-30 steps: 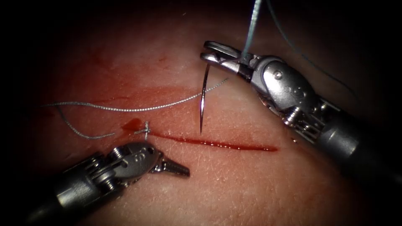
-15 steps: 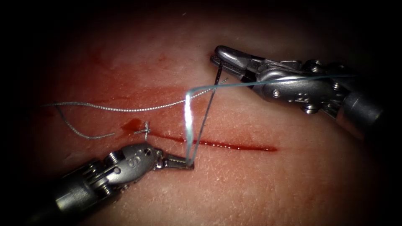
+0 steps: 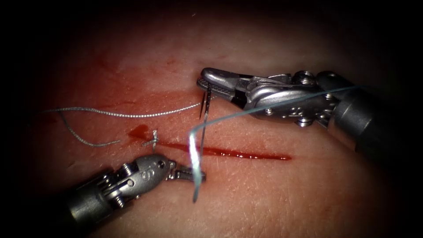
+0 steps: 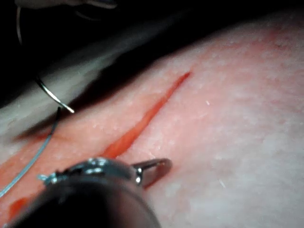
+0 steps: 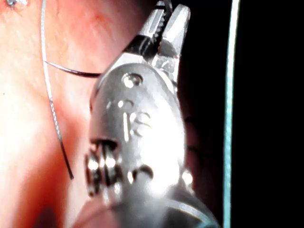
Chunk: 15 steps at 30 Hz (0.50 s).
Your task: Wound Closure
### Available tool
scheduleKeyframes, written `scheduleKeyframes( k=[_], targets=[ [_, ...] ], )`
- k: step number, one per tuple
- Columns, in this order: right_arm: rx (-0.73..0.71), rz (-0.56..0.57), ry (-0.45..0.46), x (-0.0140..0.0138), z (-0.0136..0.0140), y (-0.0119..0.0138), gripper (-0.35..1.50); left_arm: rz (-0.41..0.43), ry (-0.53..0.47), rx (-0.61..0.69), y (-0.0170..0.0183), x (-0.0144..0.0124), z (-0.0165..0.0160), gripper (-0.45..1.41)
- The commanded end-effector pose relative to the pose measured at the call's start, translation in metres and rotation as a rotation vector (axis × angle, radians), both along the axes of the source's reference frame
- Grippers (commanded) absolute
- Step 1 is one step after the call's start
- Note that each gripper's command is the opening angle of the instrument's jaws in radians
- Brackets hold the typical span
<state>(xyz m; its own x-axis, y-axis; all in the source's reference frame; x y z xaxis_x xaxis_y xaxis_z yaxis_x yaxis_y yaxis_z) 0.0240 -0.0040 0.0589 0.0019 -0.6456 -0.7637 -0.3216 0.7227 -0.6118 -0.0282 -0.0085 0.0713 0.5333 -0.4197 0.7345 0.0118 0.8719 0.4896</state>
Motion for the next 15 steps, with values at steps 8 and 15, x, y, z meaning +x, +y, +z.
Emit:
scheduleKeyframes(
  k=[8,15],
  targets=[
    [0.028,-0.021,-0.012,0.0000,0.0006,-0.0013,-0.35,0.031,0.035,-0.005,0.0002,-0.0001,-0.0001,-0.45],
    [0.026,-0.022,-0.029,0.0008,0.0012,-0.0016,-0.35,0.033,0.034,-0.005,0.0003,0.0001,-0.0001,-0.45]
  ],
)
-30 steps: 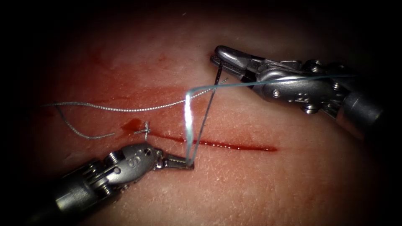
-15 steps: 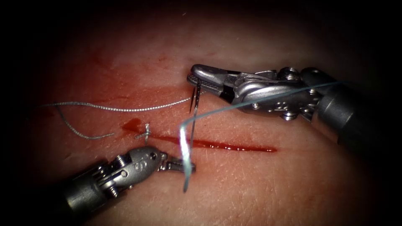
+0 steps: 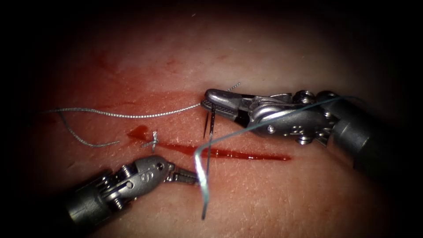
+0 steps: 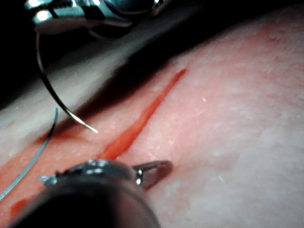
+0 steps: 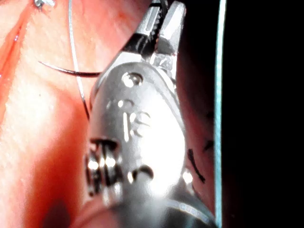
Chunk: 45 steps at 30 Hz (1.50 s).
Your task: Wound Closure
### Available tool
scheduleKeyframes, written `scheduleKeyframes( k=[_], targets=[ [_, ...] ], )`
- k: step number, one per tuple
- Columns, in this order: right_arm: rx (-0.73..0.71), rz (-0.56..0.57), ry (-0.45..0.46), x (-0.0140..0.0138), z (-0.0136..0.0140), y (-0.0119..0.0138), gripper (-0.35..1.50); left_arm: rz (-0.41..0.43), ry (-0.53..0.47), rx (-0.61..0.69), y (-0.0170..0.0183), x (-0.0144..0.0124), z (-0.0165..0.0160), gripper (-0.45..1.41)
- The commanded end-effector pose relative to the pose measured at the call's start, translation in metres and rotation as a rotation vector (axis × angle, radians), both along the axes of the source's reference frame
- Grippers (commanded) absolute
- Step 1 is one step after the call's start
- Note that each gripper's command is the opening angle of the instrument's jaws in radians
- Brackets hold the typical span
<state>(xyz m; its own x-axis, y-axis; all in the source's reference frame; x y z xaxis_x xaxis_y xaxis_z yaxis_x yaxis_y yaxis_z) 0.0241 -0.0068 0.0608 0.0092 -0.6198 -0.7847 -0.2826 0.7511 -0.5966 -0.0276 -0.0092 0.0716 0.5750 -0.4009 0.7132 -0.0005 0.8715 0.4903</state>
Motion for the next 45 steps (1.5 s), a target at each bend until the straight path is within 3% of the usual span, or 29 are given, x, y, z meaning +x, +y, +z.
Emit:
scheduleKeyframes(
  k=[1,25,45],
  targets=[
    [-0.008,0.006,0.001,0.0008,-0.0007,0.0013,-0.35,-0.002,-0.004,-0.006,0.0010,-0.0005,-0.0004,-0.45],
    [-0.021,0.000,-0.060,-0.0005,0.0008,0.0016,-0.35,-0.003,-0.003,-0.005,0.0011,-0.0006,-0.0004,-0.45],
    [-0.038,-0.016,-0.084,-0.0001,0.0025,-0.0002,-0.35,-0.003,-0.003,-0.005,0.0011,-0.0006,-0.0004,-0.45]
  ],
)
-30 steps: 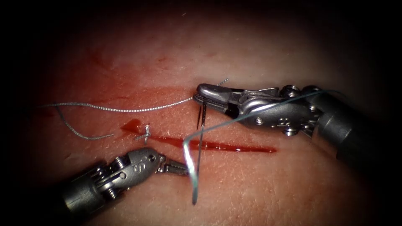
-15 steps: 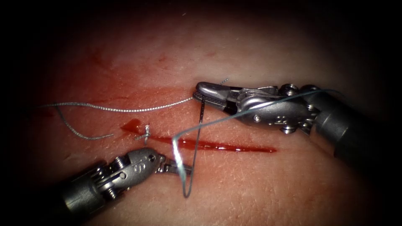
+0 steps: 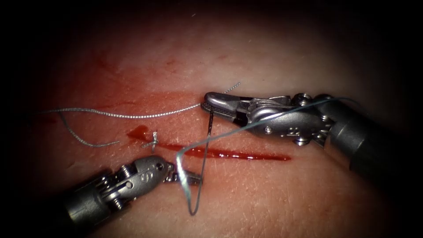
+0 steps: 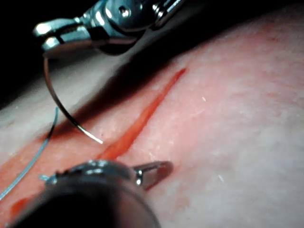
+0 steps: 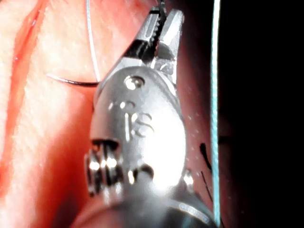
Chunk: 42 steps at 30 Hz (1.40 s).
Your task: Wound Closure
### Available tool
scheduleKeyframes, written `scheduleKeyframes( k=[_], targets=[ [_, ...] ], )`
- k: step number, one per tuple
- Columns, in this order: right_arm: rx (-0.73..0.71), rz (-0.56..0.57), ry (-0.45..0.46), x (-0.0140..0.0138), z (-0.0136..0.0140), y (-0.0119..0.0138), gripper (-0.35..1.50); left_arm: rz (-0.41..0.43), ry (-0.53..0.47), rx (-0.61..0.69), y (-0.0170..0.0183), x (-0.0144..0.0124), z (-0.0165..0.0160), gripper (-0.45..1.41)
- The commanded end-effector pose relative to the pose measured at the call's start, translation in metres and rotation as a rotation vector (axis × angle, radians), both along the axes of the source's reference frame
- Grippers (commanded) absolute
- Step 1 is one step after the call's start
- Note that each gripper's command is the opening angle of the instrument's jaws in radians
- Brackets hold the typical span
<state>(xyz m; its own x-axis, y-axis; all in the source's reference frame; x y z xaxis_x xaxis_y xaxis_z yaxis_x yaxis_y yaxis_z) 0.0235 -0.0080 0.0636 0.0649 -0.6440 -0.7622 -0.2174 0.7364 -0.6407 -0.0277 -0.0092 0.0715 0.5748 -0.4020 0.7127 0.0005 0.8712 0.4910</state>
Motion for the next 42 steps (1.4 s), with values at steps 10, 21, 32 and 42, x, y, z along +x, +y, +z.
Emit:
scheduleKeyframes(
  k=[10,21,32,42],
  targets=[
    [0.135,0.012,-0.003,0.0005,0.0006,0.0002,-0.35,0.002,-0.002,-0.012,0.0010,-0.0005,-0.0003,-0.45],
    [0.447,0.058,0.032,0.0005,0.0014,-0.0001,-0.35,0.042,0.053,-0.013,0.0003,0.0000,0.0003,-0.45],
    [0.452,0.068,0.032,0.0005,0.0015,0.0001,-0.35,0.078,0.123,0.013,-0.0011,0.0008,0.0015,-0.45],
    [0.666,0.068,0.078,0.0008,0.0028,-0.0017,-0.35,0.076,0.127,0.022,-0.0008,0.0009,0.0017,-0.45]
  ],
)
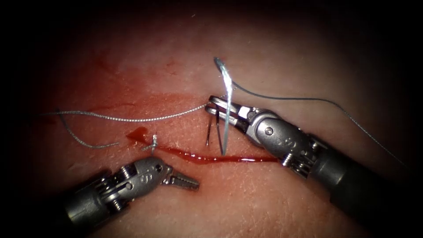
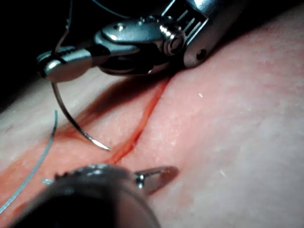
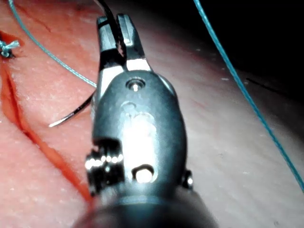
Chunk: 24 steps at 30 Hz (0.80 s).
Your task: Wound Closure
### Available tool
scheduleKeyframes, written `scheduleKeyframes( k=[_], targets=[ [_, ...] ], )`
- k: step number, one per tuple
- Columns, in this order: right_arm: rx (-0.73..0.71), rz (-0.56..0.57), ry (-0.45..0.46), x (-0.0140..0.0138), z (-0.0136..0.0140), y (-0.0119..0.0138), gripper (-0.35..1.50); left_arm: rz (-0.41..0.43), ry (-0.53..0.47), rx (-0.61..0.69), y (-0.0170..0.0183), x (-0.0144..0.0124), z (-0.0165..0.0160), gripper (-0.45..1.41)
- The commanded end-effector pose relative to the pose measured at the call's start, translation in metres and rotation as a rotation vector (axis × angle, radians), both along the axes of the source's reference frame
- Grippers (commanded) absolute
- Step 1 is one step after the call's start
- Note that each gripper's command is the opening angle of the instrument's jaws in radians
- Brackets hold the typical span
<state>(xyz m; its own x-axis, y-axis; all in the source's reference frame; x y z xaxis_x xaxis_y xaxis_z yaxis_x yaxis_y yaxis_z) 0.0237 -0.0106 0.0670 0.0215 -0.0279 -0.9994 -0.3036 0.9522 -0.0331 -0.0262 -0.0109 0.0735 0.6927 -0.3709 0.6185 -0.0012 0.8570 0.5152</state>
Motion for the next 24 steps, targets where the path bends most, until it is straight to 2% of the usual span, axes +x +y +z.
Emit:
scheduleKeyframes(
  k=[1,6,11,18,24],
  targets=[
    [0.007,0.004,0.006,0.0006,-0.0005,0.0009,-0.35,-0.001,-0.001,-0.007,0.0010,-0.0005,-0.0003,-0.45],
    [0.112,0.029,0.029,0.0006,0.0004,0.0003,-0.35,0.022,0.040,-0.012,0.0009,0.0000,0.0001,-0.45],
    [0.103,0.063,0.020,0.0003,-0.0004,0.0017,-0.35,0.058,0.082,-0.011,-0.0006,0.0010,0.0013,-0.45],
    [0.097,0.073,0.027,0.0003,-0.0005,0.0022,-0.35,0.093,0.141,0.018,-0.0023,0.0021,0.0025,-0.45],
    [0.155,0.079,0.057,0.0004,0.0006,0.0010,-0.35,0.093,0.142,0.023,-0.0020,0.0020,0.0026,-0.45]
  ],
)
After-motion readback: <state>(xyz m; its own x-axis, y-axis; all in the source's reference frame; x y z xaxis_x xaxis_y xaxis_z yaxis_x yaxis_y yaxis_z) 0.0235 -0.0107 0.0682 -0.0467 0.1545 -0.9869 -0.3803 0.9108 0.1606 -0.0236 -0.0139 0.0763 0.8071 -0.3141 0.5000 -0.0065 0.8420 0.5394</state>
